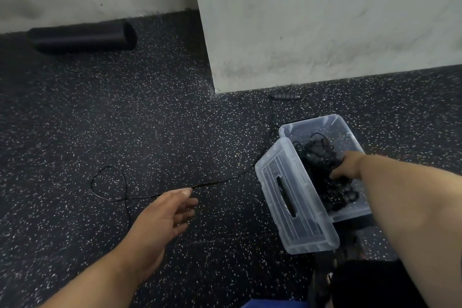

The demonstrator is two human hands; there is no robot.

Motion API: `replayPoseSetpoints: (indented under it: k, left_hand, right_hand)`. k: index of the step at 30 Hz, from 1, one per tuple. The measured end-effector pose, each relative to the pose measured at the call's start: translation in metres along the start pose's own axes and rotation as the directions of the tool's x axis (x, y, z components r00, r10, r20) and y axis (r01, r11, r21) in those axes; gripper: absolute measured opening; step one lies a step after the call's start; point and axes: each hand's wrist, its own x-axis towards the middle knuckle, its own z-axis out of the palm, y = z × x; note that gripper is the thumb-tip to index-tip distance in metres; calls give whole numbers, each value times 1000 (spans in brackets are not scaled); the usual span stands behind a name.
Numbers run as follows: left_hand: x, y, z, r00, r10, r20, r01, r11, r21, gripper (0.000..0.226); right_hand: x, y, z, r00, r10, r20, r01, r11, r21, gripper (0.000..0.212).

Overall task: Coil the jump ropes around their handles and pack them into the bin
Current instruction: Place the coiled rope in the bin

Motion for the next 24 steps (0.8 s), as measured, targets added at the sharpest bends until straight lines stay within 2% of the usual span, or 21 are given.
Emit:
replayPoseSetpoints:
  k: [2, 5, 13, 15, 19, 21, 24]
  left_hand:
    - [-3, 2, 2, 1000, 12, 4, -12, 1000, 4, 24]
    - [-8, 3, 4, 1000, 27, 8, -27, 1000, -5, 27]
    - [-19, -2, 8, 999, 33, -7, -33, 999, -12, 27]
    - [-21, -2, 8, 999, 38, -12, -38, 999, -16, 27]
    - [-24, -1, 7, 999, 42, -28, -42, 999, -9, 27]
    - [-26, -2, 7, 999, 38, -29, -38, 999, -9, 26]
    - [-31, -3, 7, 999, 42, -21, -42, 999, -3, 26]
  right_hand:
    - [-2, 10, 18, 996, 73, 58, -72, 997, -32, 76]
    - [-10, 13, 34, 990, 114, 81, -105, 989, -108, 66]
    - [-28, 4, 41, 993, 85, 77, -66, 974, -217, 59]
    - [-33, 1, 40, 991, 88, 102, -68, 982, -178, 63]
    - [-30, -7, 33, 988, 122, 94, -112, 988, -109, 89]
    - [-20, -12, 29, 990, 132, 38, -127, 985, -114, 96]
    - [-25, -27, 20, 987, 139, -82, -135, 989, 60, 91]
